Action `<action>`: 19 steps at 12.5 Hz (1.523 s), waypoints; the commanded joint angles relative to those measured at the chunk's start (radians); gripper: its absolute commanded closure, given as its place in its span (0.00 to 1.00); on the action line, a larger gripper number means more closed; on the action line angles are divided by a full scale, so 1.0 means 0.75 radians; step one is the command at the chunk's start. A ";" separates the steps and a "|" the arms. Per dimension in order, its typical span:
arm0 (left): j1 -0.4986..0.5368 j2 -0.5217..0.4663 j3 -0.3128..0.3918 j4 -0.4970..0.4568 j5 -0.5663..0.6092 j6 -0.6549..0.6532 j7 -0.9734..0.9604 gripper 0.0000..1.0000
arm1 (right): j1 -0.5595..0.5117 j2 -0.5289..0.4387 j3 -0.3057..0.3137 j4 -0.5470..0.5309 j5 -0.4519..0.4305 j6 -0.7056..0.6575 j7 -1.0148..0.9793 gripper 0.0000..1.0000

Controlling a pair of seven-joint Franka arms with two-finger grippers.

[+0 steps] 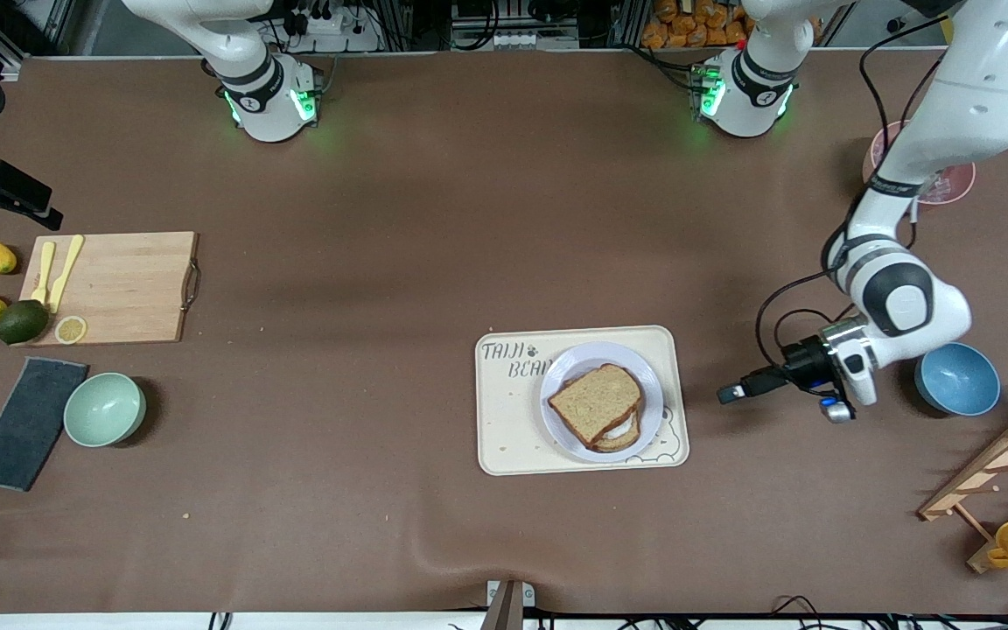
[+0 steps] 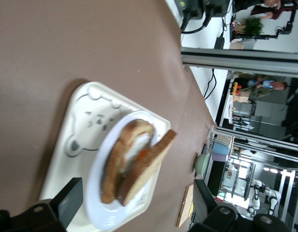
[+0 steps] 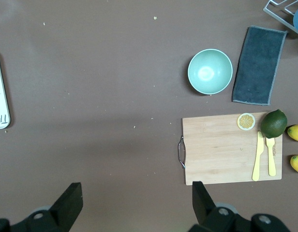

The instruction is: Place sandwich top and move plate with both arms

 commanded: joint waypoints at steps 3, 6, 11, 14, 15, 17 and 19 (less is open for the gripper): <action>-0.015 -0.117 -0.014 0.157 0.465 -0.020 -0.491 0.00 | 0.016 -0.019 -0.002 -0.024 -0.028 -0.002 0.023 0.00; -0.031 -0.189 -0.018 0.261 0.847 -0.130 -0.798 0.00 | 0.016 -0.017 -0.002 -0.024 -0.028 -0.005 0.023 0.00; -0.134 -0.398 -0.025 0.392 1.631 -0.473 -1.001 0.00 | 0.022 -0.017 0.000 -0.026 -0.026 -0.011 0.025 0.00; -0.122 -0.475 -0.025 0.506 1.860 -0.719 -0.969 0.00 | 0.020 -0.019 -0.002 -0.026 -0.026 -0.011 0.023 0.00; -0.111 -0.522 -0.016 0.507 1.863 -0.732 -0.944 0.00 | 0.020 -0.019 -0.002 -0.026 -0.026 -0.015 0.023 0.00; -0.085 -0.606 -0.014 0.505 1.851 -0.778 -0.920 0.00 | 0.020 -0.019 -0.002 -0.026 -0.026 -0.019 0.023 0.00; -0.079 -0.653 -0.016 0.507 1.841 -0.812 -0.916 0.00 | 0.016 -0.019 -0.002 -0.026 -0.026 -0.017 0.021 0.00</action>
